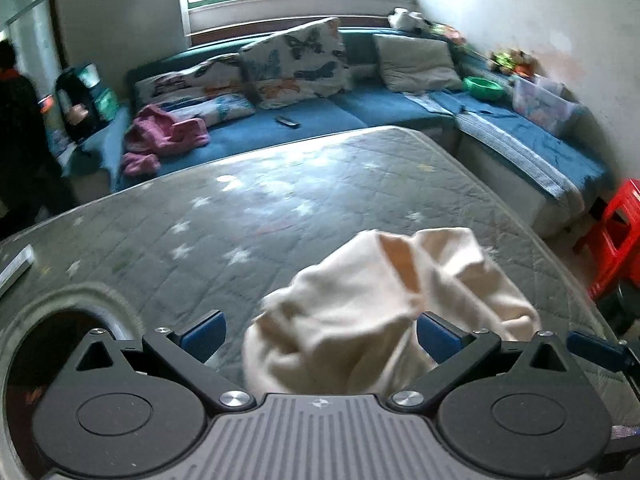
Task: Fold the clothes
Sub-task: 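Grasp the sweatshirt edge with the left gripper while the right gripper grasps another edge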
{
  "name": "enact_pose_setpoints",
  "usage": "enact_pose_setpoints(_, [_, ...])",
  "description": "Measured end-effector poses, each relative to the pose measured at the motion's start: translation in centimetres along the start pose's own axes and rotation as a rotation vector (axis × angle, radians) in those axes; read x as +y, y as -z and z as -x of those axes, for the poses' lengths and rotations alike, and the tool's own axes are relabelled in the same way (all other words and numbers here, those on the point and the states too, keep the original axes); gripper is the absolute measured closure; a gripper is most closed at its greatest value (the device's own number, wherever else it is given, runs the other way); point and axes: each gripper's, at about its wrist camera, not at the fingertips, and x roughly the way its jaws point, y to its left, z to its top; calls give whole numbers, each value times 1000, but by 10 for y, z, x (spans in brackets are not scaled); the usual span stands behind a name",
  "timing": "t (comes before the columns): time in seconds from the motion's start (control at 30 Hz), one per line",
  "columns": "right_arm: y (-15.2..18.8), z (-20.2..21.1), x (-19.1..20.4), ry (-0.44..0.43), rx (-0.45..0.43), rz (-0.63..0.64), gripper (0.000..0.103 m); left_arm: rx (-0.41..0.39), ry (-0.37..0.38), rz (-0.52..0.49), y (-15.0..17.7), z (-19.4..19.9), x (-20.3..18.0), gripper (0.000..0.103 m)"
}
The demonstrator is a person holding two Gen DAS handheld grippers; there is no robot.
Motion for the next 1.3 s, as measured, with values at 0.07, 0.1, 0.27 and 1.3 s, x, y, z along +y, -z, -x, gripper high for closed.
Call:
enact_pose_setpoints(0.07, [-3,-3,-4,5,0,-1,16,19,-1,-25,-4,-12,-7,1])
enact_pose_setpoints(0.1, [-4,-4,-5,6,-1,-3,16,36,1,-37,-5,-20,-10,3])
enact_pose_setpoints(0.27, [-6,-8,-13,2,-3,-4,16,88,25,-47,0,-42,-8,31])
enact_pose_setpoints(1.3, [-15,-64,4,-113,82,64,89,47,189,102,55,34,58,84])
